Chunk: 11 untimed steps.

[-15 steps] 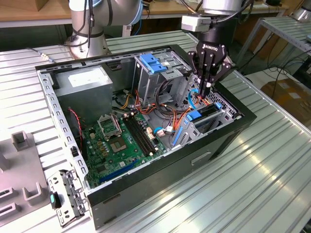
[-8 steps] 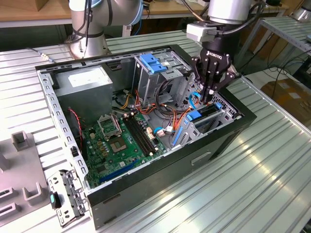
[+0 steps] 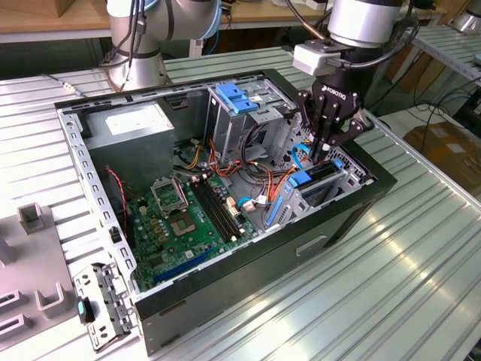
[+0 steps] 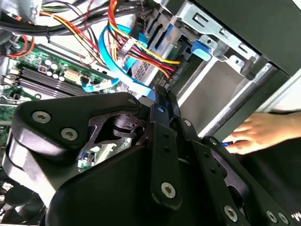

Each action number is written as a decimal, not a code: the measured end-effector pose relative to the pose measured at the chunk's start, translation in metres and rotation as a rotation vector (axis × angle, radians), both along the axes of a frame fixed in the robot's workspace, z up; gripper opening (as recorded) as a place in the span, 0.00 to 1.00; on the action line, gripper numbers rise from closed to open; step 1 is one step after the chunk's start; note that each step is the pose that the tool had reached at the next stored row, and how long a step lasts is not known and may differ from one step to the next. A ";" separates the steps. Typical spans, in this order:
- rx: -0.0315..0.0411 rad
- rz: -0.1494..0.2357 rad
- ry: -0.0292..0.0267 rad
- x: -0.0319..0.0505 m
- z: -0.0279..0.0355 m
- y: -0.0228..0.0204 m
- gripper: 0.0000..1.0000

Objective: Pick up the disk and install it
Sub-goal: 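Insert the second disk wire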

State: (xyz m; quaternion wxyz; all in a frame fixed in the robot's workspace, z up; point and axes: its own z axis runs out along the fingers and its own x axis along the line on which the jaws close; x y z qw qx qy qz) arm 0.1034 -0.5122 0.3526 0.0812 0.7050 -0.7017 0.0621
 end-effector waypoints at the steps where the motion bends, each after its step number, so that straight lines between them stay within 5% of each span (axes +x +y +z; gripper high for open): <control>1: 0.0104 0.000 -0.0022 -0.0002 -0.0002 -0.0024 0.16; 6: 0.0323 0.000 -0.0102 -0.0014 -0.0018 -0.0122 0.16; 11: 0.0398 0.000 -0.0112 -0.0015 -0.0033 -0.0135 0.16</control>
